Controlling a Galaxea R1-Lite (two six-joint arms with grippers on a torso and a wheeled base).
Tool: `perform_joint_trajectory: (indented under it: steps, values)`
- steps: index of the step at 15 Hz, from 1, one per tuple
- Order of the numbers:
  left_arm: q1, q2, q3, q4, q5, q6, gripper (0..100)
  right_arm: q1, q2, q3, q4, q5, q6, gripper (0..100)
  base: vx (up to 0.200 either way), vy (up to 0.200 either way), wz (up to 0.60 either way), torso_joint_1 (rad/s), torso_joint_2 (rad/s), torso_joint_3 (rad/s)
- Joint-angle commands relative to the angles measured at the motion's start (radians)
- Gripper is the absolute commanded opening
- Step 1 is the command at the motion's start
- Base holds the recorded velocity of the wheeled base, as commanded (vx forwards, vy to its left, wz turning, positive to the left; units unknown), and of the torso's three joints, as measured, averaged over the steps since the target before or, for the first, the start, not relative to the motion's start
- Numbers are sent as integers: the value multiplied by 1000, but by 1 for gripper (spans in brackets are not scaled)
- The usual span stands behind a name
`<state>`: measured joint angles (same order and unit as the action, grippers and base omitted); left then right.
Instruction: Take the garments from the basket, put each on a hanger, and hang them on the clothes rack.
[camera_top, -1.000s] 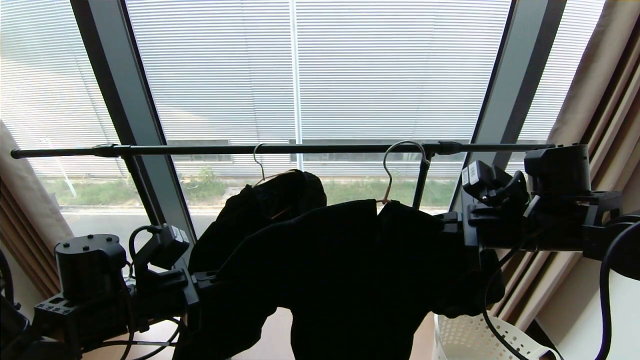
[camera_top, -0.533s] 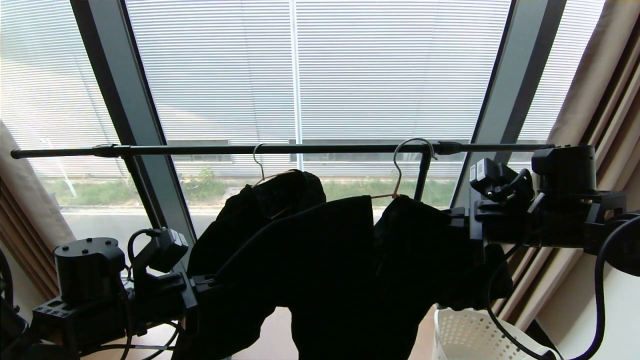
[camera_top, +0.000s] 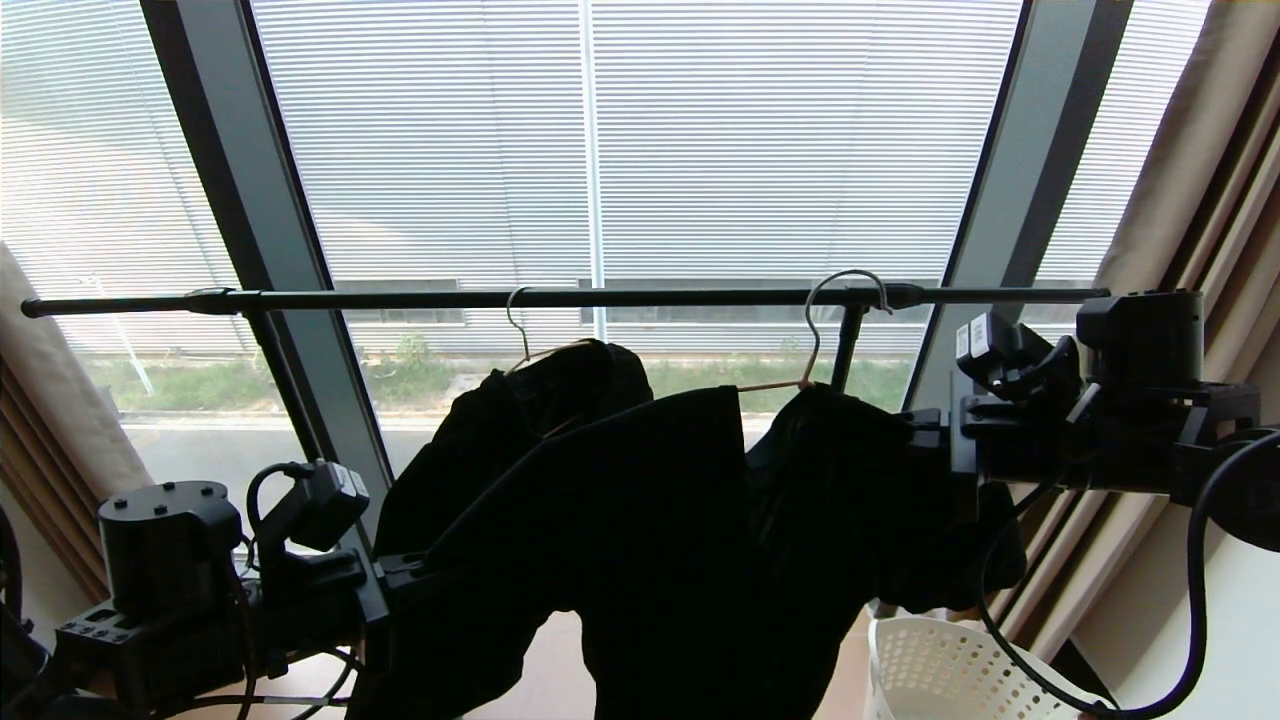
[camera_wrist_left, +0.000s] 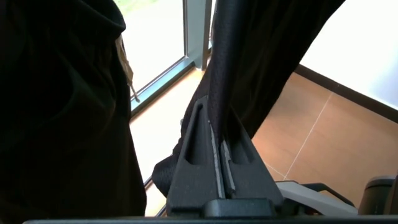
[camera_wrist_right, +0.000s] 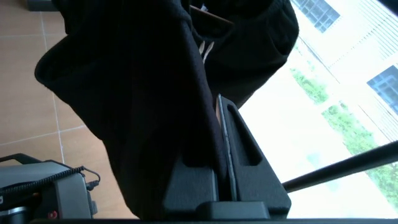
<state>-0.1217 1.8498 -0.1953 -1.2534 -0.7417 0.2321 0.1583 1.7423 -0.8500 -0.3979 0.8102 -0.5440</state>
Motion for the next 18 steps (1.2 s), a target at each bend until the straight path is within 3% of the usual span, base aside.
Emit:
perform_joint_trajectory:
  steps: [1, 4, 12, 18]
  values:
    - [13, 2, -4, 0, -1, 0, 0, -3, -1, 2, -2, 1, -1, 0, 0, 0, 0, 0, 0, 0]
    - [27, 20, -4, -11, -1, 7, 0, -8, -3, 2, -7, 1, -1, 0, 0, 0, 0, 0, 0, 0]
    - [59, 101, 34, -159, -4, 30, 0, -23, -4, 0, -9, 4, -1, 0, 0, 0, 0, 0, 0, 0]
    - [71, 115, 36, -172, -4, 30, 0, -25, -6, 0, -9, 4, -1, 0, 0, 0, 0, 0, 0, 0]
